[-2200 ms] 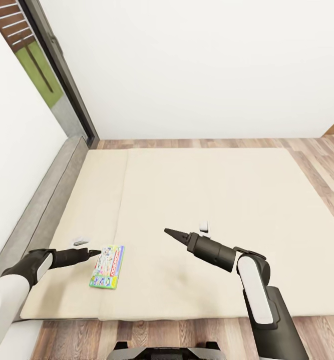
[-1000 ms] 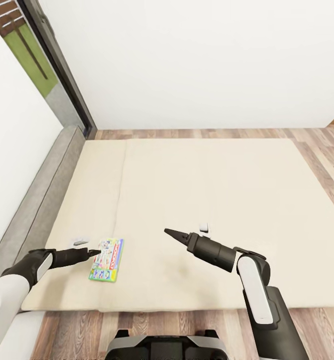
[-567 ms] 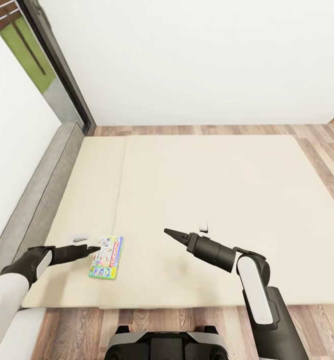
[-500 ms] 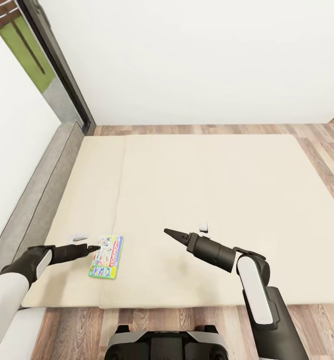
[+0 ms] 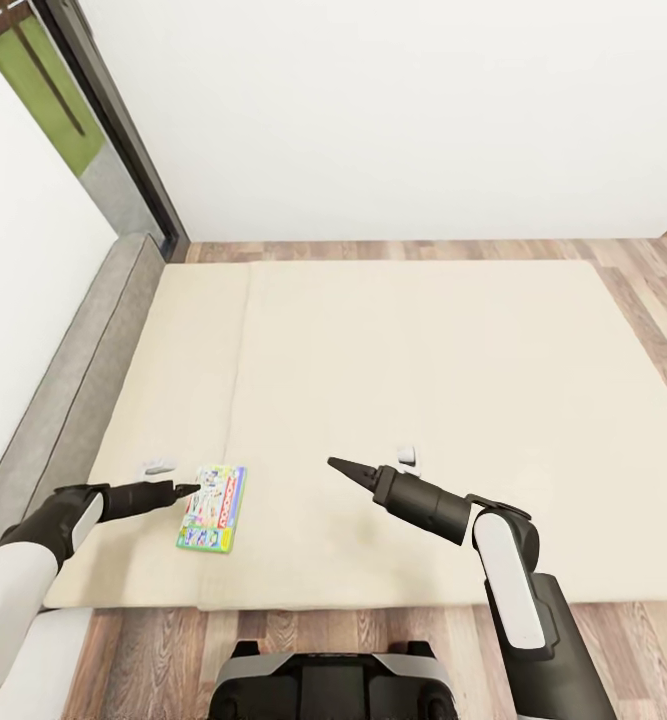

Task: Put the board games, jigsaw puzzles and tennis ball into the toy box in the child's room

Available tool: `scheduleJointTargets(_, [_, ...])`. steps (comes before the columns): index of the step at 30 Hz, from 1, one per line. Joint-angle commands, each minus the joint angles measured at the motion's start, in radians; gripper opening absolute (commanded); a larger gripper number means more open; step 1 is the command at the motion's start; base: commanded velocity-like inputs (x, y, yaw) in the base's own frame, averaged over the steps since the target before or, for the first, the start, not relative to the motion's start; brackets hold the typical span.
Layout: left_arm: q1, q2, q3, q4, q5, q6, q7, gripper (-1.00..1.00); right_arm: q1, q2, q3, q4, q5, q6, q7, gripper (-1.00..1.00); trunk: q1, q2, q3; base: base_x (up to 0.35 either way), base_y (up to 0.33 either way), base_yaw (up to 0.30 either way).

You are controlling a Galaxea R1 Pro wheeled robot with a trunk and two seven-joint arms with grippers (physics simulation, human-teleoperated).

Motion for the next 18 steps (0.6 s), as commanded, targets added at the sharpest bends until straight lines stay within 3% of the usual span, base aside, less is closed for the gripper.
scheduleJointTargets(1, [-0.001,-0.001,0.008,-0.005,-0.002,0.008,-0.005,1.0,0.0,0.001,-0.002,0.0,0.005,0.005,0.006,1.0,0.0,-0.002,-0.003,0.0,0.0,0.0])
scheduleJointTargets(18, [-0.001,-0.007,0.007,-0.044,-0.002,-0.011,-0.004,1.0,0.002,0.0,-0.01,0.0,0.006,0.005,0.012,1.0,0.0,-0.002,-0.03,0.0,0.0,0.0])
